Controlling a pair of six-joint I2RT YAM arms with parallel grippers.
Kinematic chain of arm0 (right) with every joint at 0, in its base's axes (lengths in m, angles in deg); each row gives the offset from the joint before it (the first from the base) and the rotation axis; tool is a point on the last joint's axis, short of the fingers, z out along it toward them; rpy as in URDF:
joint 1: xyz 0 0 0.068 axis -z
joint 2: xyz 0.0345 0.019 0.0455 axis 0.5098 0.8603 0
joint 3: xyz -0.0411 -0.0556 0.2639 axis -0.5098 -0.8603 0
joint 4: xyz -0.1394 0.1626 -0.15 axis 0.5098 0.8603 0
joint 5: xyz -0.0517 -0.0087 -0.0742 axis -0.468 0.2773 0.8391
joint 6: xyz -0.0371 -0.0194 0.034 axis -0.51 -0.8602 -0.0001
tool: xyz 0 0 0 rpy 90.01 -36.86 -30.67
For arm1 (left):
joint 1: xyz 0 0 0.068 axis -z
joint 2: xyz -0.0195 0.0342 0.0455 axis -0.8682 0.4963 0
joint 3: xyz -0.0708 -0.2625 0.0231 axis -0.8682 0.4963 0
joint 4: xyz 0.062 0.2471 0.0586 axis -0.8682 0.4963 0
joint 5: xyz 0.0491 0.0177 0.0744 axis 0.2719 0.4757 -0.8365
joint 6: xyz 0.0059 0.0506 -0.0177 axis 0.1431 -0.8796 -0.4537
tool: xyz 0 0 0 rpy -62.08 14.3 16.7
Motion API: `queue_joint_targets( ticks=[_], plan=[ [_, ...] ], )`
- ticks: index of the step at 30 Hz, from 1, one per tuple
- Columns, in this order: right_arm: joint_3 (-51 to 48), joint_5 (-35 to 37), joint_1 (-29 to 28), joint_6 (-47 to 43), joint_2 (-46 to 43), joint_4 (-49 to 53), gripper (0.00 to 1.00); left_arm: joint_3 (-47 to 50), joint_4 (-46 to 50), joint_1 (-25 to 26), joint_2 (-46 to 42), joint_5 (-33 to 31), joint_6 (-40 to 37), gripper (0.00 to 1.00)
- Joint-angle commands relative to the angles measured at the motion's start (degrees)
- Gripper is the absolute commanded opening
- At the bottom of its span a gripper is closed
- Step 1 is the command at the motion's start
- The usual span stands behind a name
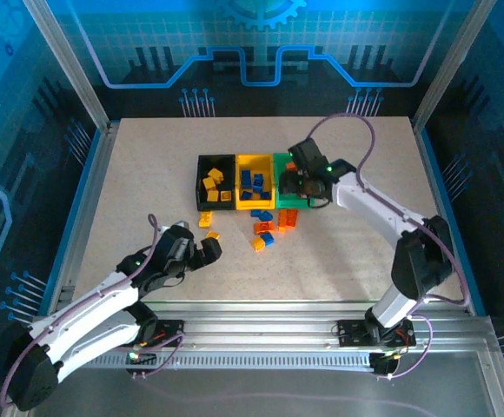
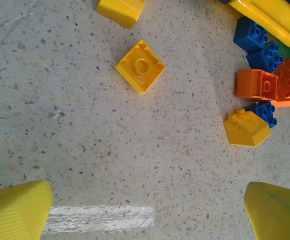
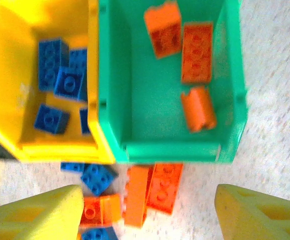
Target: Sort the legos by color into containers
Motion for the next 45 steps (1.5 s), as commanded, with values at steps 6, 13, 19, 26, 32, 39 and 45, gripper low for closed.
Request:
queue_joint_targets(
  ticks=[6,13,19,26,32,39,45],
  plan=[
    [-8.0,-2.1,-4.8,3.5,3.3,-7.2,0.57,0.3,-1.4,-0.4,0.9,1.7,-0.7,0.99],
    [-2.9,0.0,-5.7,3.8,12.2,-6.4,0.52,0.5,-1.8,-0.4,0.7,2.5,-0.5,0.99],
    [-0.5,2.2,-5.7,4.2,16.2,-3.4,0.45,0.5,-2.1,-0.4,0.8,2.6,-0.7,0.99],
    [-1.1,2.9,-5.8,4.4,16.8,-1.4,0.35,0.7,-2.2,-0.4,0.7,2.6,-0.9,0.99],
    [-5.2,1.6,-5.9,4.3,12.5,-2.7,0.27,0.5,-2.2,-0.3,0.8,2.9,-1.0,0.99],
    [-9.0,-2.1,-6.9,3.0,-0.1,-1.3,0.24,-0.3,-1.7,-0.4,0.7,2.8,-1.9,0.99],
    [-4.3,-1.1,-3.3,-0.5,-4.5,0.2,0.25,-0.5,-1.5,-0.4,1.5,2.4,-2.3,0.99]
  ],
)
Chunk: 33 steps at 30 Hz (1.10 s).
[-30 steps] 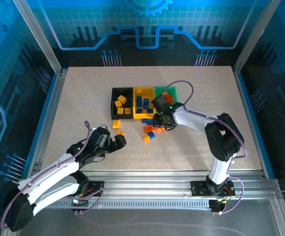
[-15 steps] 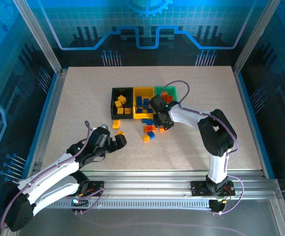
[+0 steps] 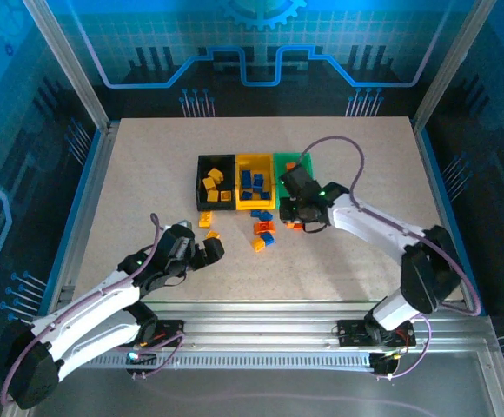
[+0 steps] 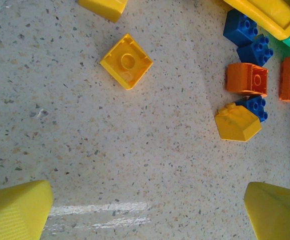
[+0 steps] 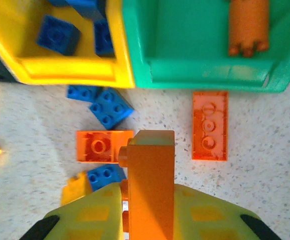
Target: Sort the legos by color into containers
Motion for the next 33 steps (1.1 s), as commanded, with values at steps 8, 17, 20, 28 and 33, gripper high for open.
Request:
queue_joint_targets(
  ticks=[8,17,20,28,33],
  plan=[
    [23.2,3.7,8.0,-6.4,19.4,5.1,0.25,-0.8,-0.6,-0.4,2.3,0.9,-1.0,0.99],
    [37.0,4.5,10.4,-5.9,33.7,9.9,0.28,-1.4,-2.1,-0.3,5.0,2.0,-1.5,0.99],
    [37.9,3.9,10.5,-5.3,35.1,10.4,0.33,-1.6,-2.9,-0.3,6.1,2.4,-1.6,0.99],
    [37.0,2.6,10.6,-5.1,32.3,9.6,0.52,-3.1,-3.7,-0.3,8.7,3.0,-2.7,0.99],
    [29.6,0.0,10.4,-4.2,23.9,5.5,0.54,-5.6,-4.9,-0.3,11.3,4.5,-5.2,0.97]
  ],
)
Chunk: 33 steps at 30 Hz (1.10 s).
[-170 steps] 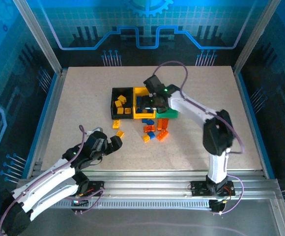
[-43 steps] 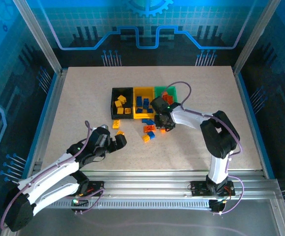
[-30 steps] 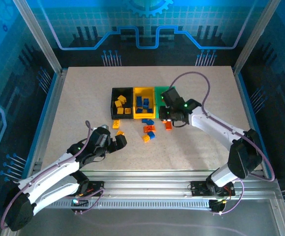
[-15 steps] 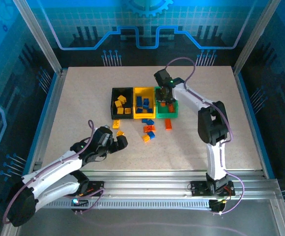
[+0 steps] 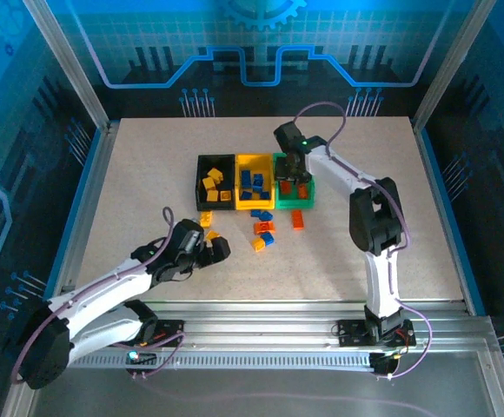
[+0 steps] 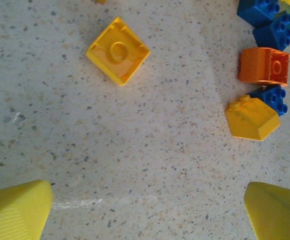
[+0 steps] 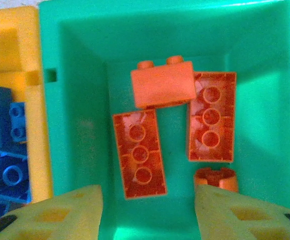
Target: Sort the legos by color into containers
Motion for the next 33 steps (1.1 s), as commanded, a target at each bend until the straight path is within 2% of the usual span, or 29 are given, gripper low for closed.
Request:
queue_joint_targets(
  ticks=[1,5,10,16,22,30,33],
  plan=[
    [-5.9,-2.4,-0.1,1.2,-9.8,-2.9,0.54,-3.8,-1.9,0.0,2.4,2.5,-3.6,0.95],
    [-17.7,-3.7,-1.1,2.0,-19.7,-8.0,0.55,-11.4,-0.8,4.9,10.6,-1.0,-8.3,0.85],
    [-29.3,-4.5,-1.5,2.5,-28.5,-10.3,0.56,-23.8,2.0,13.0,26.4,-8.2,-14.4,0.83],
    [-37.5,-4.4,-0.9,3.1,-36.3,-11.4,0.56,-32.4,2.1,14.7,39.9,-11.9,-21.4,0.76],
    [-40.6,-5.0,0.8,3.6,-39.7,-12.0,0.57,-36.2,2.8,15.8,45.5,-15.7,-26.9,0.74],
    [-41.4,-5.3,1.8,4.0,-40.4,-12.5,0.57,-36.2,2.4,16.0,48.2,-16.7,-29.0,0.58],
    [-41.3,-5.4,2.0,4.2,-40.2,-12.4,0.57,-35.1,2.4,16.3,47.8,-15.9,-28.4,0.56]
  ],
)
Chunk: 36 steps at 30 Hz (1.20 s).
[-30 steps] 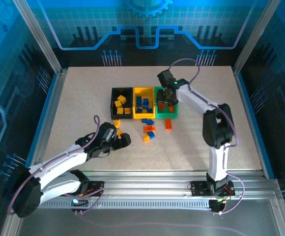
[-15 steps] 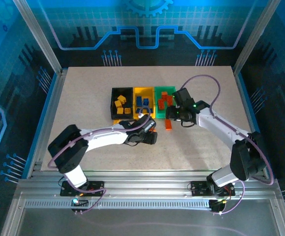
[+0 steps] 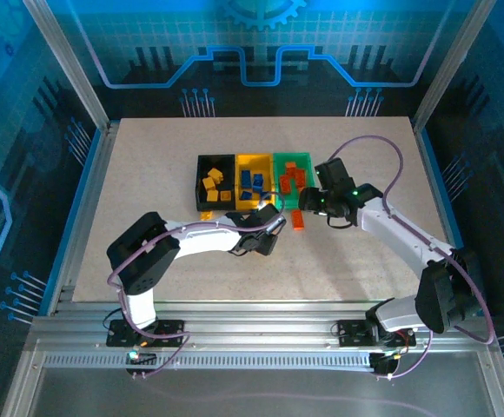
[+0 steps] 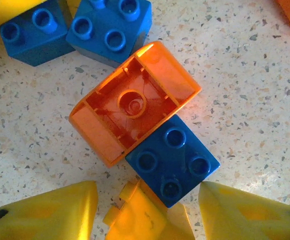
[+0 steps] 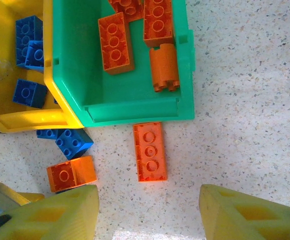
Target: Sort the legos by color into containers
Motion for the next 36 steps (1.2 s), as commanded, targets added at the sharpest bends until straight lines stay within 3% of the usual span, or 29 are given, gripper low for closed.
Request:
queue_joint_targets(
  ticks=[1,4,6,10,21,30,33,36],
  plan=[
    [-0.8,-0.3,0.8,1.1,-0.9,-0.8,0.57,0.8,1.3,0.8,0.5,-0.8,-0.6,0.56],
    [-0.7,-0.4,0.8,1.1,-0.8,-1.0,0.57,2.1,1.6,1.1,-0.6,0.1,0.5,0.67],
    [-0.7,-0.3,0.9,1.2,-0.8,-1.1,0.57,3.2,1.4,1.3,-1.8,0.9,1.1,0.68],
    [-0.6,-0.3,0.9,1.4,-0.4,-1.1,0.57,4.3,0.2,1.3,-3.2,3.8,2.2,0.61],
    [-1.5,0.0,1.1,1.8,-1.4,-0.9,0.57,4.7,-0.2,1.3,-3.1,3.0,2.5,0.39],
    [-2.1,-0.6,1.5,2.0,-2.1,-1.4,0.57,7.0,3.6,0.8,-13.7,-1.6,6.5,0.29],
    [-2.5,-1.0,1.5,2.1,-2.4,-1.8,0.57,7.5,6.3,-2.2,-19.2,-4.0,8.6,0.29],
    [-2.7,-1.2,1.6,2.1,-2.4,-2.0,0.57,7.5,7.2,-8.3,-23.0,-5.9,9.7,0.27]
  ],
)
